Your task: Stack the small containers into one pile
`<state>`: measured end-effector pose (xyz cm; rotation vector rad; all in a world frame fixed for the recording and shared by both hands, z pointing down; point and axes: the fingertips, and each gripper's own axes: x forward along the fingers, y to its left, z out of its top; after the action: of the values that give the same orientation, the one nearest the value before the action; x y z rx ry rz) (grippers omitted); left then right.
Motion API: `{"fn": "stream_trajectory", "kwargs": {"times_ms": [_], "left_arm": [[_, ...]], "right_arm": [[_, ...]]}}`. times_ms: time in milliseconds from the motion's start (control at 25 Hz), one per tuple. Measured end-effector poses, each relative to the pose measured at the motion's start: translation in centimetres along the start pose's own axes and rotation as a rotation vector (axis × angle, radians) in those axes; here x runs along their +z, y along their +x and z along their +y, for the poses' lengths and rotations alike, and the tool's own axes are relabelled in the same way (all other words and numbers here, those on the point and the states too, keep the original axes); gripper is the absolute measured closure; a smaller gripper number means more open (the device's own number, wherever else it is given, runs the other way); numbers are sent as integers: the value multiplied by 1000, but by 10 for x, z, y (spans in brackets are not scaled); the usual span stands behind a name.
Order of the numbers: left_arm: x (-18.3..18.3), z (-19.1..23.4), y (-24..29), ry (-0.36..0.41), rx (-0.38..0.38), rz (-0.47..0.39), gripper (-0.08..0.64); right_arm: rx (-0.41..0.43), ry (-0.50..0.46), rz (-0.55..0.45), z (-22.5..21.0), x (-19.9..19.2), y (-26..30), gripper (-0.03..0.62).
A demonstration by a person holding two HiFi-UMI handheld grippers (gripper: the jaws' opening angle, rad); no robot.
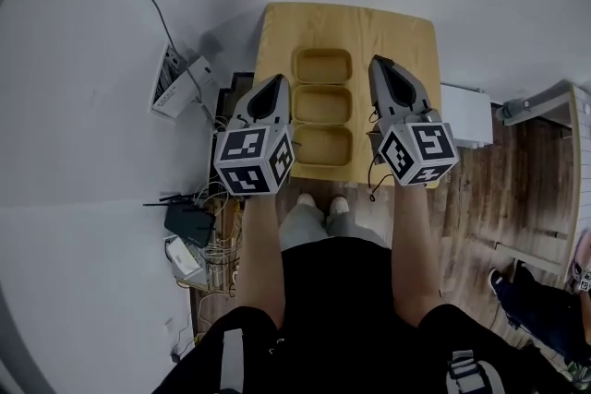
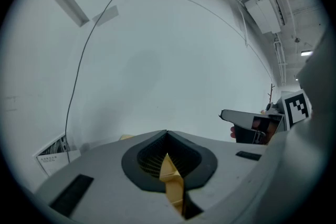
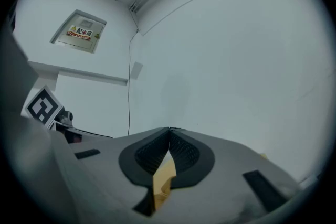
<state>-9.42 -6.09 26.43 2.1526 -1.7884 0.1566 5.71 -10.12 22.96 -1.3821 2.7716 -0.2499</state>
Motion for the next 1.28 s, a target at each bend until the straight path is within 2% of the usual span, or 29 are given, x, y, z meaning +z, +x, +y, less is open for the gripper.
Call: {"fn": "stream_trajectory", "kwargs": {"times_ms": [360, 760, 1040, 1200, 1240, 1280], "left_arm": [[-93, 20, 19, -73, 9, 196, 552], [-176, 36, 24, -122, 12, 374, 552], [-222, 35, 19, -147, 14, 456, 552], [-240, 35, 15, -129, 14, 502, 551], [-244, 35, 15, -119, 11, 516, 535], [-247, 34, 15, -113, 5, 531, 484]], "right_arm": [[-67, 85, 204, -10, -102, -5, 589], [-110, 154, 394, -8, -193, -30, 589], [-159, 175, 506, -13, -239, -51, 589], [-189, 167, 571, -15, -258, -58, 587], [-190, 168, 581, -14, -261, -58, 575], [-191, 168, 592, -14, -265, -59, 553]]}}
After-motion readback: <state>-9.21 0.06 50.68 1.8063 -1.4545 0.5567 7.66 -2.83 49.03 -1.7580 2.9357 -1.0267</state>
